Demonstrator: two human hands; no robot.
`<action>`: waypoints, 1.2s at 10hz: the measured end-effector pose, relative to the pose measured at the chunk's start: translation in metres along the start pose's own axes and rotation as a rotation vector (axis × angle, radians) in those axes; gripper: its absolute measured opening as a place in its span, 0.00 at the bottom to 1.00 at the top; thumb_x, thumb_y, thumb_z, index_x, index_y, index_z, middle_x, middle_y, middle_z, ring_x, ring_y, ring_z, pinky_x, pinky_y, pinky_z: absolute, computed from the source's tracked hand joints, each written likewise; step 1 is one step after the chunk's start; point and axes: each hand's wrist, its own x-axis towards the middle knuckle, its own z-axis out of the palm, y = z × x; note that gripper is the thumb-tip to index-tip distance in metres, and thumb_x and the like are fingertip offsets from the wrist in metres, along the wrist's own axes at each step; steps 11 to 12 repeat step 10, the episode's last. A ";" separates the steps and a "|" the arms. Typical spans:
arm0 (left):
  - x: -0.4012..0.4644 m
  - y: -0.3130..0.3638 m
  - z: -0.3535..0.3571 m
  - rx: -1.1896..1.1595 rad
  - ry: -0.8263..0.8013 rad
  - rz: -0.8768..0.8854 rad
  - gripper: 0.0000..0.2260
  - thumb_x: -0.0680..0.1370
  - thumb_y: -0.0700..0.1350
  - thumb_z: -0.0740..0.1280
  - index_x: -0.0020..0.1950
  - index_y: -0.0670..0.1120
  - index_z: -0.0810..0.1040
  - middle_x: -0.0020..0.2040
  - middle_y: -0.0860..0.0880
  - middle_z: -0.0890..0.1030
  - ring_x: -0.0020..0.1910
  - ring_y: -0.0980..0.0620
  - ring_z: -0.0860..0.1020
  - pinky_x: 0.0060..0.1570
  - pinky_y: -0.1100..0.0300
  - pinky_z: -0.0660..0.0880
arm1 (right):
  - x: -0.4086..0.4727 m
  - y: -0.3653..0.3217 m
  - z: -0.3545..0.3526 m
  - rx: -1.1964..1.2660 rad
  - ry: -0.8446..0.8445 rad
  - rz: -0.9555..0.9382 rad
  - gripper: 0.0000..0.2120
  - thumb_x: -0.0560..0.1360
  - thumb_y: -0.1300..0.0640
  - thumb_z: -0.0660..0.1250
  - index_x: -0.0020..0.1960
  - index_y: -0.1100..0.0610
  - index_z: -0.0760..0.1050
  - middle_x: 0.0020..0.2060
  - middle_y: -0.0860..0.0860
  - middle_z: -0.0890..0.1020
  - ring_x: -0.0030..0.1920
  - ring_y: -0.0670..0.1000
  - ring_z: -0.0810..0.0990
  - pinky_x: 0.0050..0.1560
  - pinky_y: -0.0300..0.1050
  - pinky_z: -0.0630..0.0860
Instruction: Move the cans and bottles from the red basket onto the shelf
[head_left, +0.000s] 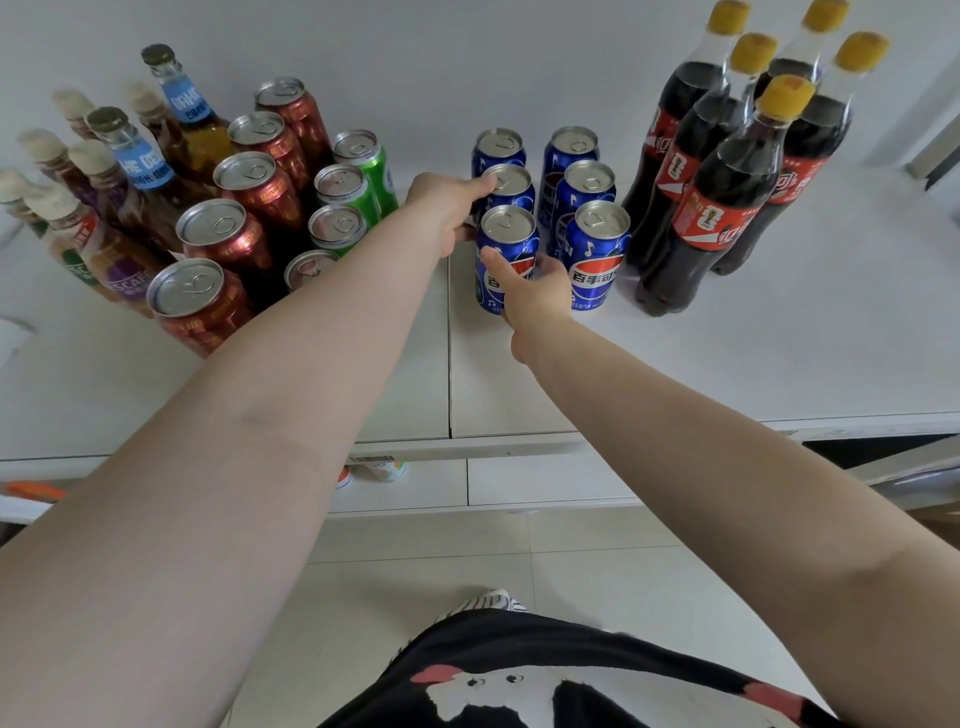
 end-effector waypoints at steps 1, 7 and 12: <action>-0.002 0.001 0.002 0.015 0.001 0.011 0.19 0.70 0.45 0.75 0.57 0.39 0.78 0.52 0.42 0.83 0.46 0.45 0.84 0.39 0.52 0.83 | 0.002 0.000 0.001 0.001 0.002 -0.011 0.33 0.68 0.49 0.76 0.69 0.54 0.66 0.61 0.51 0.77 0.61 0.53 0.76 0.61 0.55 0.76; -0.024 0.003 0.003 0.139 -0.001 0.056 0.17 0.74 0.50 0.71 0.59 0.43 0.78 0.52 0.45 0.83 0.49 0.47 0.82 0.52 0.50 0.81 | 0.003 -0.001 -0.004 -0.027 -0.046 -0.007 0.35 0.70 0.49 0.74 0.72 0.54 0.63 0.65 0.52 0.74 0.65 0.54 0.73 0.62 0.56 0.75; -0.042 -0.004 -0.001 0.162 0.092 0.106 0.11 0.79 0.54 0.63 0.53 0.48 0.76 0.44 0.52 0.77 0.52 0.49 0.77 0.59 0.53 0.75 | -0.008 0.014 -0.018 -0.146 -0.086 0.042 0.41 0.70 0.46 0.74 0.75 0.52 0.56 0.70 0.52 0.69 0.65 0.57 0.74 0.64 0.56 0.74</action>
